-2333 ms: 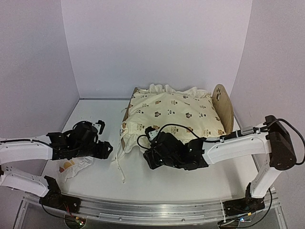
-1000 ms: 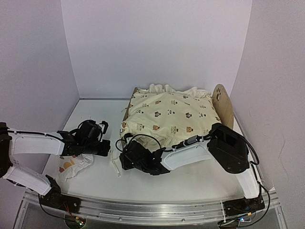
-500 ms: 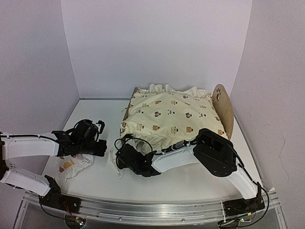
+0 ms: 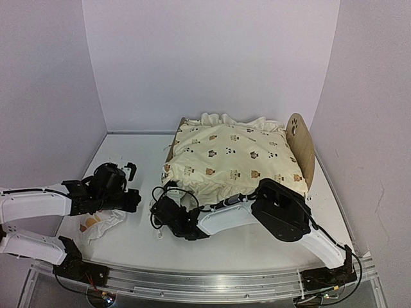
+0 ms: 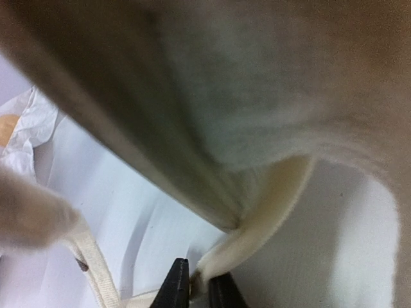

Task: Set up the pet bed

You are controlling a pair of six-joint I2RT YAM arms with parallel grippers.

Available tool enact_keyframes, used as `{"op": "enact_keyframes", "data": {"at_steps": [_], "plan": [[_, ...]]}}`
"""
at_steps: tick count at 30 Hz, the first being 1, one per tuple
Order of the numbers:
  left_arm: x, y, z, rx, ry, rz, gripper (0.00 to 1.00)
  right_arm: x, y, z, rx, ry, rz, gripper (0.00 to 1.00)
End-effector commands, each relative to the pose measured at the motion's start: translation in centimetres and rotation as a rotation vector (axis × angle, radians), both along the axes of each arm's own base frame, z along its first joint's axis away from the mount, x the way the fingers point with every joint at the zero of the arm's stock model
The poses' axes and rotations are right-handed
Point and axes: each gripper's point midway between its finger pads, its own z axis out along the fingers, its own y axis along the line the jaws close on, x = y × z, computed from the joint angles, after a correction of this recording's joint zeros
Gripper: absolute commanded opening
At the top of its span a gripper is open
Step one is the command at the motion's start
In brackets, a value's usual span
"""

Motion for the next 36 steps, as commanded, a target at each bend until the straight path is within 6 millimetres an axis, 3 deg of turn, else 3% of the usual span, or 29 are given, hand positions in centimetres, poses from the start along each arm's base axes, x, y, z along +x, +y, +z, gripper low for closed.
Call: {"op": "enact_keyframes", "data": {"at_steps": [1, 5, 9, 14, 19, 23, 29, 36], "plan": [[0.0, -0.4, 1.0, -0.047, -0.028, -0.013, 0.1, -0.4, -1.0, -2.9, -0.073, 0.006, -0.013, 0.01], [-0.4, -0.8, 1.2, -0.069, -0.025, -0.039, 0.19, -1.2, -1.9, -2.4, -0.073, 0.015, 0.031, 0.0], [-1.2, -1.8, 1.0, -0.1, 0.012, -0.094, 0.29, -3.1, -4.3, -2.0, -0.105, 0.052, 0.073, 0.0], [-3.2, -4.0, 0.0, -0.157, 0.085, -0.215, 0.39, -5.2, -7.3, -1.4, -0.125, 0.096, 0.116, 0.0], [-5.7, -7.0, -0.4, -0.216, 0.118, -0.371, 0.43, -7.2, -8.5, -1.5, -0.129, 0.131, 0.186, 0.0], [-6.7, -8.3, -1.3, -0.227, 0.146, -0.421, 0.44, -8.9, -8.0, -1.5, -0.108, 0.15, 0.268, 0.0], [-6.5, -8.7, -0.9, -0.236, 0.137, -0.413, 0.44, -12.0, -6.0, -1.3, -0.122, 0.146, 0.414, 0.0], [-6.5, -8.0, -1.7, -0.194, 0.165, -0.384, 0.43, -12.0, -5.8, -2.3, -0.156, 0.133, 0.424, 0.0]]}}
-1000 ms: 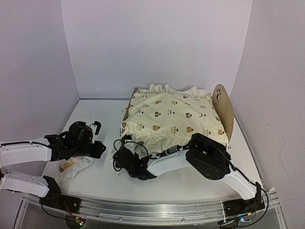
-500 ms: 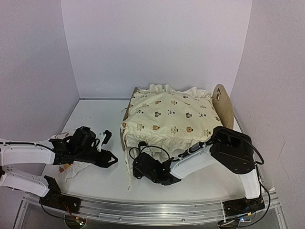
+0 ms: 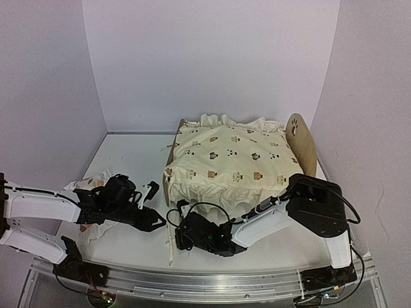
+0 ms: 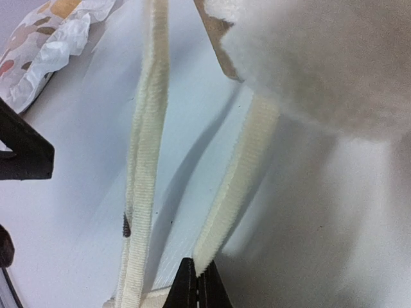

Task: Set up the pet bed

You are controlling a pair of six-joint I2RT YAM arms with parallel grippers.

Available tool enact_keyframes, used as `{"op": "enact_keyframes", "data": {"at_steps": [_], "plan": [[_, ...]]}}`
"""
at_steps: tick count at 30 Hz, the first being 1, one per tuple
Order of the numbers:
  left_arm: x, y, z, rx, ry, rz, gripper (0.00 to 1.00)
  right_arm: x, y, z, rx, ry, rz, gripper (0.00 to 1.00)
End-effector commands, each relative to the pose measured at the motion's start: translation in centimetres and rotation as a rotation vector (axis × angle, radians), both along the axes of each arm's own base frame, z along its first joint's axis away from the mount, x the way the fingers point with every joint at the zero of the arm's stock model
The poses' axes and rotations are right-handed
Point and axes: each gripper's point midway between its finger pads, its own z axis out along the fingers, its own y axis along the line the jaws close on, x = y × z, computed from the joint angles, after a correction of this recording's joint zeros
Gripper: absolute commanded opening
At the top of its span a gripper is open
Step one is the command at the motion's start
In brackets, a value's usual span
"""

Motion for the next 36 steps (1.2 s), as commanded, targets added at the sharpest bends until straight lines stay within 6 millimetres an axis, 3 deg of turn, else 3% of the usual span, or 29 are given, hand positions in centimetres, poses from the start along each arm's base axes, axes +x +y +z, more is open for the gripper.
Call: {"op": "enact_keyframes", "data": {"at_steps": [1, 6, 11, 17, 20, 25, 30, 36], "plan": [[0.3, -0.3, 0.5, -0.002, -0.006, 0.009, 0.43, -2.4, 0.3, -1.7, -0.066, 0.034, 0.098, 0.0], [0.3, 0.3, 0.6, 0.003, -0.011, 0.031, 0.42, -2.5, 0.0, -0.8, -0.084, 0.016, 0.117, 0.16], [0.4, 0.5, 0.8, 0.01, -0.017, 0.041, 0.42, -2.8, -1.2, 0.5, -0.092, 0.012, 0.127, 0.25], [0.5, 1.0, 0.9, 0.025, -0.026, 0.058, 0.41, -4.8, -1.3, 1.8, -0.092, 0.007, 0.192, 0.41], [0.5, 1.2, 0.9, 0.03, -0.029, 0.063, 0.41, -5.9, -0.7, 2.6, -0.102, -0.006, 0.231, 0.44], [0.5, 1.2, 0.8, 0.032, -0.027, 0.067, 0.41, -7.6, 0.1, 3.0, -0.108, -0.012, 0.271, 0.44], [0.6, 1.4, 0.9, 0.029, -0.033, 0.073, 0.41, -8.9, 1.1, 1.6, -0.147, -0.013, 0.303, 0.42], [0.4, 1.6, 1.0, 0.031, -0.031, 0.075, 0.41, -8.1, 0.0, 0.1, -0.239, -0.071, 0.242, 0.17]]}}
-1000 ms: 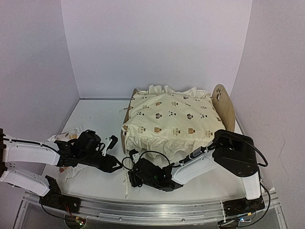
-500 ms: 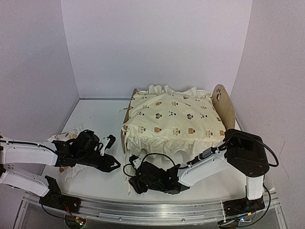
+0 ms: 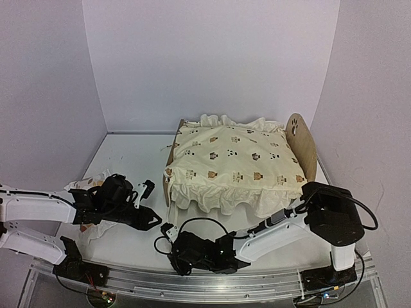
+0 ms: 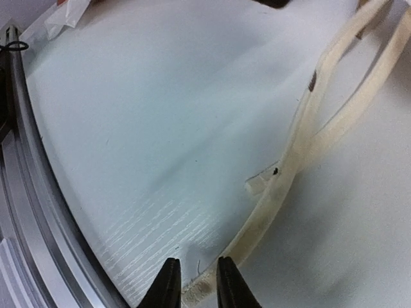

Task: Set up the pet bed

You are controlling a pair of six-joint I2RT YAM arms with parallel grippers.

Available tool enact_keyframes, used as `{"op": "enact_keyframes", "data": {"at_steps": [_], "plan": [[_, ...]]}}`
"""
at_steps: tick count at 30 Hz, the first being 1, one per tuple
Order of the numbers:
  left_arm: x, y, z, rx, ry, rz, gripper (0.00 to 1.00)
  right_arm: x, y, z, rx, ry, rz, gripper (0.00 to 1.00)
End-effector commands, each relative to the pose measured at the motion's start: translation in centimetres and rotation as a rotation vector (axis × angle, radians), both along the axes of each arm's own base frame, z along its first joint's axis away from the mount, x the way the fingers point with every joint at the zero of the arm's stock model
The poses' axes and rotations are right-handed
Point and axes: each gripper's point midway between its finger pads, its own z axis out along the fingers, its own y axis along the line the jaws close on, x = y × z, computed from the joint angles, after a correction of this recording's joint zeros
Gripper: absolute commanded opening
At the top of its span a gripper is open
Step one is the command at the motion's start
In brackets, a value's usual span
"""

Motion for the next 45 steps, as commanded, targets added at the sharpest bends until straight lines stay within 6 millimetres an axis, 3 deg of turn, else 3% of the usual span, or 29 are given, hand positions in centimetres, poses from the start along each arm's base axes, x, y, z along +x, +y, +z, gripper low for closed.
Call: {"op": "enact_keyframes", "data": {"at_steps": [1, 8, 25, 34, 45], "plan": [[0.1, 0.2, 0.6, -0.003, -0.013, 0.014, 0.41, 1.1, -1.1, -1.0, -0.082, -0.078, -0.052, 0.16], [0.1, 0.3, 0.9, -0.007, -0.018, 0.018, 0.41, 1.8, -2.7, -1.3, -0.156, -0.135, -0.087, 0.17], [0.3, 0.1, 0.7, 0.003, -0.017, 0.019, 0.4, 1.3, -2.3, 3.0, -0.107, -0.225, -0.061, 0.34], [0.3, 0.2, 0.5, 0.008, -0.016, 0.017, 0.4, 2.5, -3.0, 1.3, -0.173, -0.285, -0.117, 0.4], [0.2, 0.2, 0.4, 0.009, -0.013, 0.015, 0.4, 2.1, -3.6, -1.9, -0.207, -0.178, -0.153, 0.25]]}}
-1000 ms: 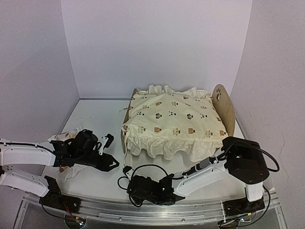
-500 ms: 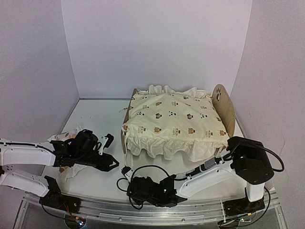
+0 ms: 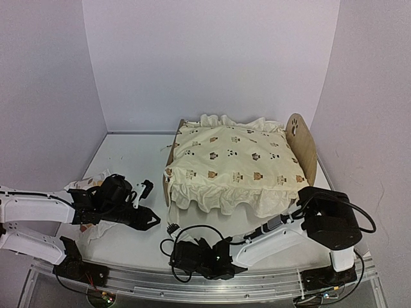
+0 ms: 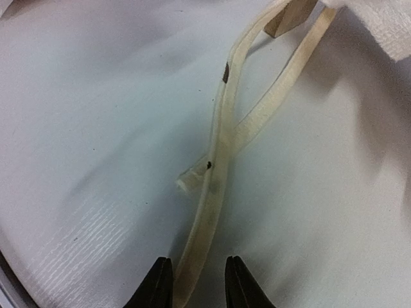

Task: Set up the pet bed

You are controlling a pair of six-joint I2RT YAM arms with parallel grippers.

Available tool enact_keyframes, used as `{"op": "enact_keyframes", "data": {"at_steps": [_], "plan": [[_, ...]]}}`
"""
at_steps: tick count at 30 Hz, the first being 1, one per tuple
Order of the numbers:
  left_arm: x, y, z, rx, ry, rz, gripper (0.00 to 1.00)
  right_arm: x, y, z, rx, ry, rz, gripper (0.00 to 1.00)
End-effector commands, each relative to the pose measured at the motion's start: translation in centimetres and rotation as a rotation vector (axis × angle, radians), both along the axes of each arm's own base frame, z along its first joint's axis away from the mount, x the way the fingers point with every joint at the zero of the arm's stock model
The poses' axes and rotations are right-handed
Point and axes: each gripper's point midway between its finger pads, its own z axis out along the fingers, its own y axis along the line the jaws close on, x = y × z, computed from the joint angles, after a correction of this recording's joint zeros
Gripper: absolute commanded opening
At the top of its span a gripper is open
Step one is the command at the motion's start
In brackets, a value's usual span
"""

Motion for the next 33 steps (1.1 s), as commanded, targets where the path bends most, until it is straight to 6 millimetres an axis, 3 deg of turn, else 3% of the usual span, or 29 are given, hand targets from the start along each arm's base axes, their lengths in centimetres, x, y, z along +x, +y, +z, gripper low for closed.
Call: {"op": "enact_keyframes", "data": {"at_steps": [1, 6, 10, 18, 21, 29, 33], "plan": [[0.3, -0.2, 0.4, -0.002, -0.016, -0.001, 0.4, -0.4, -0.1, -1.3, 0.005, 0.074, -0.032, 0.22], [0.3, -0.3, 0.4, -0.005, -0.016, -0.002, 0.4, -0.5, -0.4, -2.1, 0.012, 0.134, -0.039, 0.0], [0.2, -0.3, 0.3, -0.003, -0.012, -0.004, 0.4, 0.0, -0.5, -1.5, 0.013, 0.132, -0.024, 0.0], [-0.2, -1.1, 0.9, -0.029, -0.01, -0.051, 0.4, 2.4, 0.2, 4.2, 0.07, 0.087, 0.045, 0.0], [-0.5, -1.5, 0.8, -0.033, -0.004, -0.068, 0.41, 3.7, -0.1, 5.5, 0.077, 0.072, 0.052, 0.0], [-0.8, -2.8, 0.2, -0.01, -0.002, -0.099, 0.45, 5.5, -0.2, 7.1, 0.103, 0.092, 0.086, 0.0], [-0.7, -3.6, 0.0, -0.004, -0.004, -0.113, 0.47, 6.6, -1.0, 5.6, 0.079, 0.123, 0.081, 0.0]]}}
